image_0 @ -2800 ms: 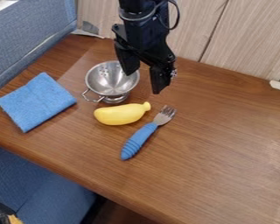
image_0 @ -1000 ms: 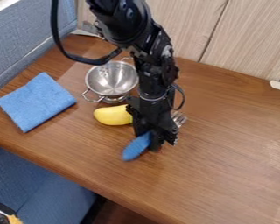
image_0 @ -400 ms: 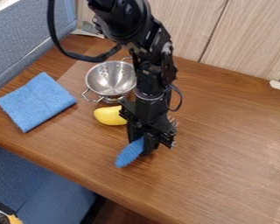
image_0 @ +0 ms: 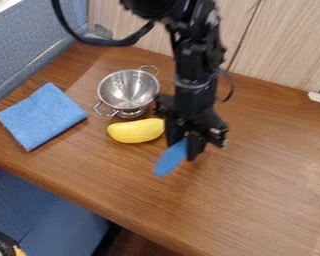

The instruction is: It moves the blue fork to the upper right of table

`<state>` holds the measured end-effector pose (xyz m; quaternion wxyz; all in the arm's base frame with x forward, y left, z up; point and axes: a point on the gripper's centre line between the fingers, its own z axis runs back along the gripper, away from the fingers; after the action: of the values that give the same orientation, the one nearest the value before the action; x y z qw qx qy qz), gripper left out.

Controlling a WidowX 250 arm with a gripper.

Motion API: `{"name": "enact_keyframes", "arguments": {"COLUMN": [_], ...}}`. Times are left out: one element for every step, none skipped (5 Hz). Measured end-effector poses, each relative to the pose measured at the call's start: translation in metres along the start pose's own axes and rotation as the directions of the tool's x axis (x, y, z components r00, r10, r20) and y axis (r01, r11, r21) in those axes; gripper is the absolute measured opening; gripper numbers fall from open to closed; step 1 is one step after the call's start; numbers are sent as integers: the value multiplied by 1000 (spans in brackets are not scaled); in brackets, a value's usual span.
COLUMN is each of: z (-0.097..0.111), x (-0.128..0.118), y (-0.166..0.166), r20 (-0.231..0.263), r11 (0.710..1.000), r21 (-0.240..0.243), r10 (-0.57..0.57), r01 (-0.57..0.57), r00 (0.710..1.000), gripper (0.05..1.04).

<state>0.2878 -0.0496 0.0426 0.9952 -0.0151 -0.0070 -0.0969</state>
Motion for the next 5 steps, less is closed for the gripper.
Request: {"name": "enact_keyframes", "arguments": {"z": [20,20,13,0,-22], "x": [29,58,87,109,122], "y": [-10,-19,-25,-32,-40], "r20": [45,34,21,17,-15], "r11": [999,997,995,994,994], "r21": [-23,-35,-33,-12,6], "r10": [40,66,99,108,107], "r01": [-39,-65,-98,-108,-107], "r00": [998,997,995,994,994], "gripper": [381,381,381,381,381]}}
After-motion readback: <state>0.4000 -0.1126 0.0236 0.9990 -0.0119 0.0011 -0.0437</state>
